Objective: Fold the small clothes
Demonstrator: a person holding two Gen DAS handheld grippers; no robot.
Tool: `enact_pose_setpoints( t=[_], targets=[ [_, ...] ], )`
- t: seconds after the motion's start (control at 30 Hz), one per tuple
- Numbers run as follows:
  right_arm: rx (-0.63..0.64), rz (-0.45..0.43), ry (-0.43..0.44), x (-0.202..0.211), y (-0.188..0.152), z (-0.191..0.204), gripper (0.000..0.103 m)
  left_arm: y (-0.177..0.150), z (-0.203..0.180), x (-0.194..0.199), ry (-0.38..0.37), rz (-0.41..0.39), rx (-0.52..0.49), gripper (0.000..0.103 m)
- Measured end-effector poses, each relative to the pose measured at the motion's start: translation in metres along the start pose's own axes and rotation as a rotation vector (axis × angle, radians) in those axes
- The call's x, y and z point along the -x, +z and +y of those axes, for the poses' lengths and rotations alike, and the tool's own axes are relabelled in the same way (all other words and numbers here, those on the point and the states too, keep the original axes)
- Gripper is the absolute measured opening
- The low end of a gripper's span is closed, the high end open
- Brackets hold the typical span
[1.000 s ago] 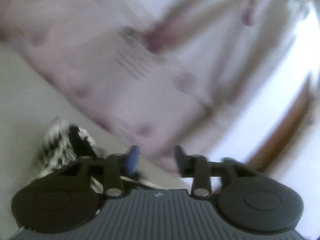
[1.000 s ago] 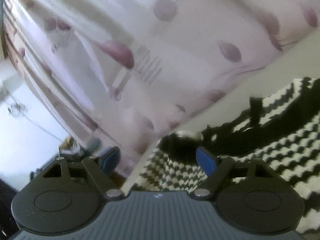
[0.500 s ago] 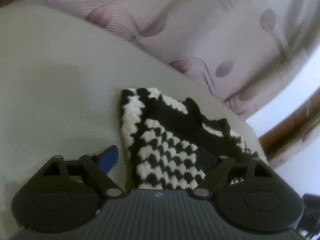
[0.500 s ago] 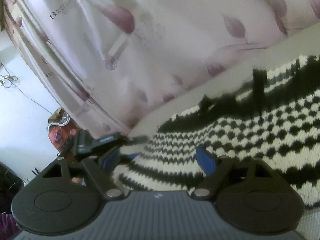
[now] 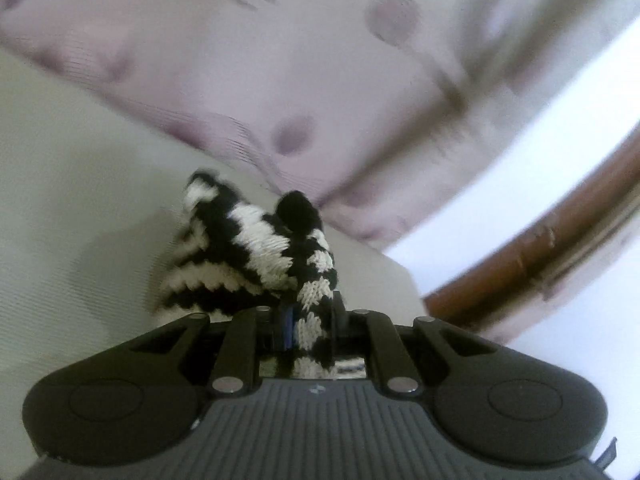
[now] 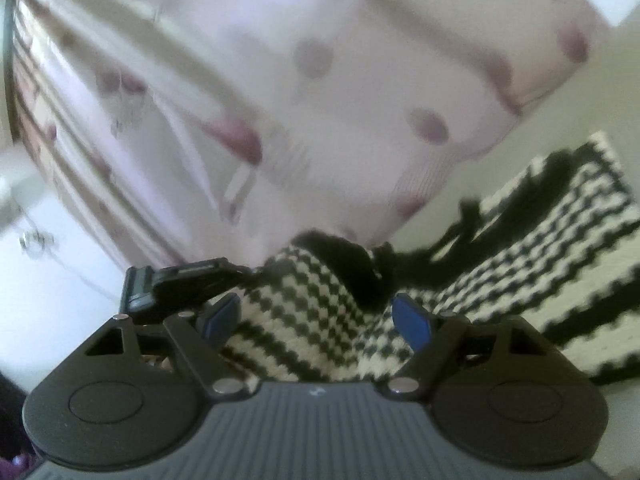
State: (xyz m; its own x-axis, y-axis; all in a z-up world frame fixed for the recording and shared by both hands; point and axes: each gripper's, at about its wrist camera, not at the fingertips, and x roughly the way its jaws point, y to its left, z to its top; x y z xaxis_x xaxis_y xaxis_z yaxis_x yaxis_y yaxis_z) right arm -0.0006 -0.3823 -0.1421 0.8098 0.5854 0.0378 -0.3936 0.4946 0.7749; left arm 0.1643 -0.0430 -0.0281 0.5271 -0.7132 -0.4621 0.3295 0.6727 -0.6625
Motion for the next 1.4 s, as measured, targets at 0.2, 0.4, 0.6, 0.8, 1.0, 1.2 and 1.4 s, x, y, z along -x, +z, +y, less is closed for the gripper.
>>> enact_pose_setpoints(
  t=[0.2, 0.4, 0.6, 0.8, 1.0, 1.2, 1.4],
  targets=[
    [-0.065, -0.054, -0.002, 0.033, 0.016, -0.019, 0.084, -0.052, -0.031, -0.083, -0.014, 0.087, 0.025, 0.016],
    [-0.083, -0.042, -0.002, 0.038, 0.024, -0.032, 0.084, -0.069, -0.017, -0.082, -0.164, 0.056, 0.073, 0.065],
    [-0.128, -0.010, -0.005, 0.019, 0.029, -0.044, 0.084, -0.058, -0.005, -0.042, -0.201, -0.055, 0.088, 0.102],
    [-0.077, 0.032, -0.063, -0.010, 0.040, -0.045, 0.084, -0.080, 0.021, -0.012, -0.038, -0.124, -0.199, 0.099],
    [-0.011, 0.148, -0.202, -0.057, 0.042, -0.052, 0.084, -0.126, 0.058, -0.011, -0.021, -0.180, -0.268, 0.100],
    [0.124, 0.231, -0.274, -0.102, 0.030, -0.035, 0.042, -0.134, 0.070, -0.009, -0.065, -0.190, -0.225, 0.102],
    [0.300, 0.178, -0.357, -0.098, 0.048, -0.017, 0.011, -0.133, 0.078, -0.002, -0.055, -0.232, -0.166, 0.102]
  ],
)
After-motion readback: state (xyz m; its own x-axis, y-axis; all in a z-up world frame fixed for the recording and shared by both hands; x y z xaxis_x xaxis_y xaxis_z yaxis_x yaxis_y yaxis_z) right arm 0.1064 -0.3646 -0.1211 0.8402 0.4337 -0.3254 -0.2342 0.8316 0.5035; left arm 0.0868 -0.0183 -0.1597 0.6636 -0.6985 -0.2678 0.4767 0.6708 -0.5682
